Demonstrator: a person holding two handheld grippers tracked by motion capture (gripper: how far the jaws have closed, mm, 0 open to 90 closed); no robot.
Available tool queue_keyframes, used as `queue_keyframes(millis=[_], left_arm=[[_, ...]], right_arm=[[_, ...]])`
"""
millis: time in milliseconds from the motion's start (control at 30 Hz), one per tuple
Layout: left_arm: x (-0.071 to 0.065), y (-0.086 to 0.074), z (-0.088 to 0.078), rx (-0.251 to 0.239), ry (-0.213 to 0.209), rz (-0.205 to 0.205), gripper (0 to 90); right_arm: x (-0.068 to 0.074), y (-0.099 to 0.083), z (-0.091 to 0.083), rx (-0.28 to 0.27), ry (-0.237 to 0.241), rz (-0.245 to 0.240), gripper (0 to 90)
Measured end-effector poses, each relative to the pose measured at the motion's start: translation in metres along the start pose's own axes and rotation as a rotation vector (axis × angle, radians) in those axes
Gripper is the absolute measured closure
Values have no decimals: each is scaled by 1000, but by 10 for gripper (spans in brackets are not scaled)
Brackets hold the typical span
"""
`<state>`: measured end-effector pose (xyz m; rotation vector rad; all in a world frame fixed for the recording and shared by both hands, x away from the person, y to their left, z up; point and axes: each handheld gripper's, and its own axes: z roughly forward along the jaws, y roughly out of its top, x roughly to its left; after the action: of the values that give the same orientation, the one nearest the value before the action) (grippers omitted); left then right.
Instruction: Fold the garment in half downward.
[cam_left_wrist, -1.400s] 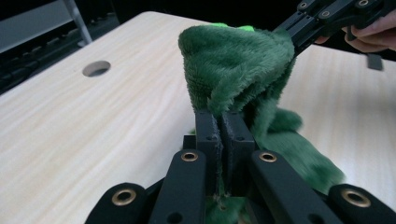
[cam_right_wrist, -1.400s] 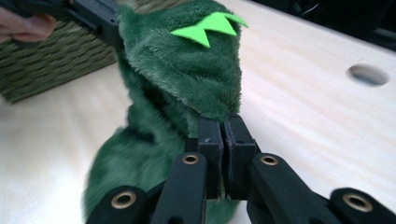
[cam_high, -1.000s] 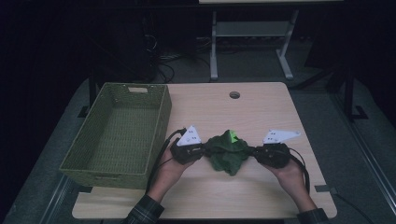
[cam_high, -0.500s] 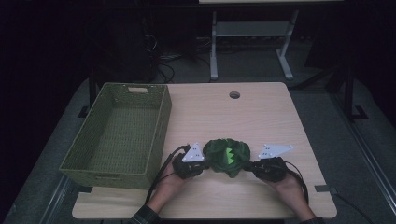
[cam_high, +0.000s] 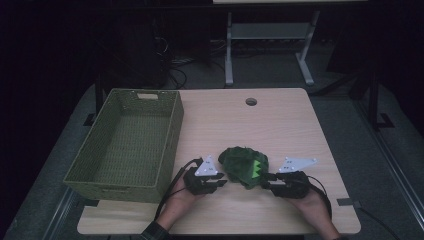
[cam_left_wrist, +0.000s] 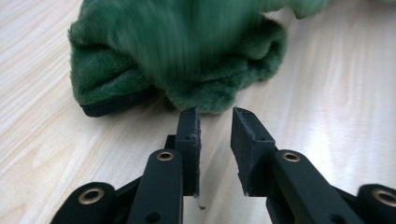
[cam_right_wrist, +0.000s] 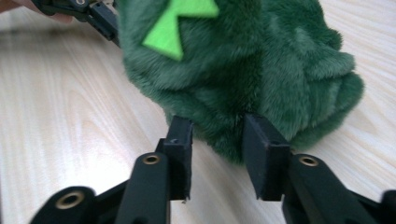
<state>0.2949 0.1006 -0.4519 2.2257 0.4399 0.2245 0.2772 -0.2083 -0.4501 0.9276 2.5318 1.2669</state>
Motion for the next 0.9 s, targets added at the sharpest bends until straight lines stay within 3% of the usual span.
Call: queue_keyframes(millis=[300, 467, 600, 733, 900], left_arm=[[-11, 11, -28, -74, 15, 2, 716], [-8, 29, -34, -112, 16, 0, 793], [-4, 46, -25, -141, 4, -6, 859], [3, 47, -4, -84, 13, -19, 896], [16, 30, 18, 25, 26, -60, 899]], right_arm=[[6, -5, -25, -64, 17, 11, 573], [3, 3, -29, -89, 10, 11, 734], [-1, 13, -16, -69, 15, 8, 843], [-2, 17, 7, -16, 26, -7, 878], [-2, 16, 23, 40, 40, -18, 897]])
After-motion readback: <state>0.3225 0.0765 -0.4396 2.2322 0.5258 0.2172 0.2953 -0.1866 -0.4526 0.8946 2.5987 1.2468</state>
